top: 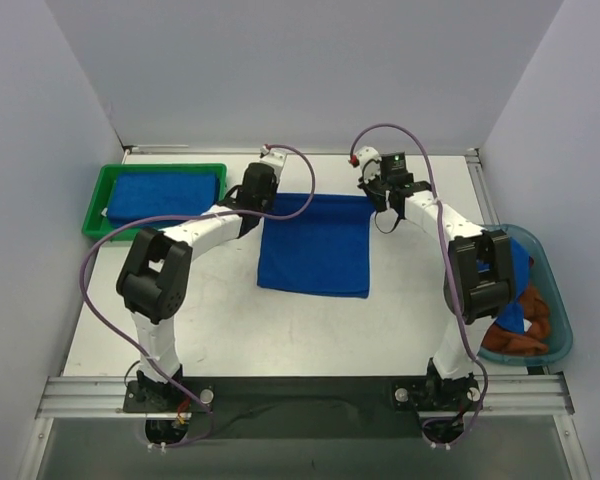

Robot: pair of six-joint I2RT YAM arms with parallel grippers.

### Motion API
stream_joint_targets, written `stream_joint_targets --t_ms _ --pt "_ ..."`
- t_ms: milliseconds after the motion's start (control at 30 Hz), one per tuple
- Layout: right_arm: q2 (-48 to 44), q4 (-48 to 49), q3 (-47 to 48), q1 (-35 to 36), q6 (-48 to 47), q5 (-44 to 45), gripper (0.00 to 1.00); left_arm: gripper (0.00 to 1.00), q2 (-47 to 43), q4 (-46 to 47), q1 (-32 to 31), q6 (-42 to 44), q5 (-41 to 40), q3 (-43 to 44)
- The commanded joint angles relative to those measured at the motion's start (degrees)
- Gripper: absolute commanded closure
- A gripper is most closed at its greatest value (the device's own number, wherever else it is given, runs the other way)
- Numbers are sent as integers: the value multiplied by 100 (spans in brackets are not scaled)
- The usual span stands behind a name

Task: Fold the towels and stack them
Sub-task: Fold the towel

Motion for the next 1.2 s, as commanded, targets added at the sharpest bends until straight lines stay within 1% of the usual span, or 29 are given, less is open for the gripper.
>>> stream_joint_targets --t_ms 0,300,433,500,600,733,833,933,1100,1167 --pt "-493 68 -212 -18 151 -4 100 100 -625 290 52 -10 94 -272" --pt "-1337 -274 -1143 272 494 40 100 100 -1618 -78 43 -581 471 -1283" --pt "-1592 -502 -1539 386 687 119 100 100 -1785 -771 34 -914 734 -1503" --pt "-1654 -564 -1731 430 810 111 100 100 -1847 -957 25 -1029 876 -1687" --pt "-1751 -679 -1916 457 1030 93 100 100 -1952 -1142 -45 -1362 929 -1890" --pt "-1882 -977 -2058 483 1224 189 100 100 -2320 -1397 -159 -1845 964 -2276" --pt "-2032 -1074 -2154 492 1347 269 100 100 -2602 -1406 -203 -2004 964 -2593" --pt "-2155 -1144 -2094 536 1444 260 100 100 -2700 -1458 -203 -1987 885 -2576" --pt "-2348 -1364 -1952 606 1593 312 100 100 -2691 -1853 -194 -1943 894 -2198" --pt "-2463 -1461 -1979 615 1689 313 100 100 -2752 -1907 -212 -1987 920 -2233"
